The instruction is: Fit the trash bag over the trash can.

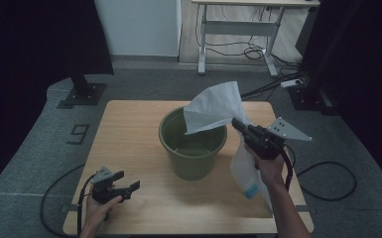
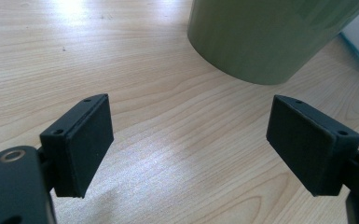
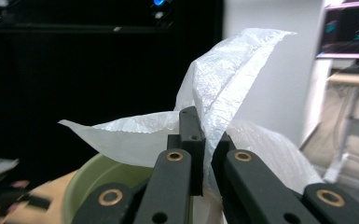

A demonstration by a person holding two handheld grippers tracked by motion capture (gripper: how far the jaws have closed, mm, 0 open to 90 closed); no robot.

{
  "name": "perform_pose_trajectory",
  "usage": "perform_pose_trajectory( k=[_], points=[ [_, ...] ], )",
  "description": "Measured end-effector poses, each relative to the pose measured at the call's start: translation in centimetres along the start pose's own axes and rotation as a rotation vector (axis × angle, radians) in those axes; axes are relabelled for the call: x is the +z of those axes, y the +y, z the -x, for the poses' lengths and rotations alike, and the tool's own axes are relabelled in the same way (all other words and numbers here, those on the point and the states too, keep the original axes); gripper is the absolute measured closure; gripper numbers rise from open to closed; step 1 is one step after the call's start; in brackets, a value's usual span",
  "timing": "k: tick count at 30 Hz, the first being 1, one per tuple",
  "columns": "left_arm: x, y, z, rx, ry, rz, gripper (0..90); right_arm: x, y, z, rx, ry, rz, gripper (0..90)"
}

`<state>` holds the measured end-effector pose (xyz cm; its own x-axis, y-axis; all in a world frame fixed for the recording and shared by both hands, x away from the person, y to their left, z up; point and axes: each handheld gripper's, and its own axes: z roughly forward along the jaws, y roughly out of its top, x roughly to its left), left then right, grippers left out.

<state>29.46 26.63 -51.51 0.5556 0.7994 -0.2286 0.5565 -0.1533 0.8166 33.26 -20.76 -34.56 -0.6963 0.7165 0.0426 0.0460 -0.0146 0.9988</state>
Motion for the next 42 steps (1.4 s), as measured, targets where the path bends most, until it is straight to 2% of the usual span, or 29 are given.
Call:
perform_pose_trajectory(
  k=[4,5,6,8,10,13,16,19,20,21,22,26,28,31,32,34,35,37,42],
  points=[
    [0.1,0.0,0.0,0.002,-0.003,-0.005,14.5,0.5,-1.3,-0.5,0.003,0.031,-0.033,88.6],
    [0.2,0.0,0.1,0.003,-0.005,-0.006,14.5,0.8,-2.0,-0.7,0.014,0.058,-0.058,88.5],
    [0.2,0.0,0.1,0.003,-0.005,-0.007,14.5,0.8,-2.0,-0.7,0.014,0.058,-0.058,88.5],
    [0.2,0.0,0.1,0.004,-0.006,-0.010,14.5,1.9,-3.3,-1.3,0.012,0.075,-0.113,88.5],
    [0.3,0.0,0.1,0.005,-0.010,-0.010,14.5,2.7,-4.1,-1.8,-0.003,0.073,-0.154,88.4],
    [0.2,0.0,0.1,0.007,-0.010,-0.009,14.5,3.2,-4.7,-2.2,-0.006,0.081,-0.169,86.9],
    [0.2,0.0,0.0,0.004,-0.010,-0.006,14.6,3.4,-5.2,-2.4,-0.005,0.095,-0.171,74.6],
    [0.2,-0.1,0.1,0.009,-0.012,-0.012,14.6,2.8,-5.4,-2.6,-0.021,0.104,-0.115,52.1],
    [0.3,-0.1,0.2,0.012,-0.014,-0.015,14.5,2.2,-5.4,-2.8,-0.023,0.086,-0.090,40.2],
    [0.3,-0.1,0.2,0.012,-0.014,-0.015,14.5,2.2,-5.4,-2.8,-0.023,0.086,-0.090,40.2],
    [0.4,-0.1,0.2,0.011,-0.015,-0.014,14.6,1.4,-5.5,-2.9,-0.028,0.061,-0.084,34.1],
    [0.4,0.0,0.2,0.006,-0.015,-0.010,14.5,0.1,-5.9,-2.9,-0.044,0.017,-0.089,30.6],
    [0.5,0.0,0.2,0.004,-0.016,-0.010,14.6,-1.2,-6.5,-2.6,-0.030,-0.020,-0.089,28.2],
    [0.5,0.0,0.2,0.002,-0.017,-0.009,14.5,-2.0,-7.2,-2.3,-0.022,-0.042,-0.096,27.1],
    [0.5,0.0,0.2,0.002,-0.018,-0.009,14.6,-2.4,-8.1,-2.1,-0.026,-0.057,-0.124,26.5],
    [0.6,0.0,0.2,0.001,-0.018,-0.011,14.6,-2.5,-8.6,-1.9,-0.026,-0.061,-0.142,26.2],
    [0.6,0.0,0.2,0.004,-0.020,-0.012,14.6,-2.5,-9.5,-1.7,-0.007,-0.069,-0.171,25.3],
    [0.7,0.0,0.2,0.004,-0.021,-0.012,14.6,-2.5,-10.0,-1.8,0.000,-0.073,-0.184,24.9],
    [0.8,0.0,0.2,0.004,-0.021,-0.014,14.5,-1.6,-12.4,-2.0,-0.014,-0.112,-0.256,24.2]
  ],
)
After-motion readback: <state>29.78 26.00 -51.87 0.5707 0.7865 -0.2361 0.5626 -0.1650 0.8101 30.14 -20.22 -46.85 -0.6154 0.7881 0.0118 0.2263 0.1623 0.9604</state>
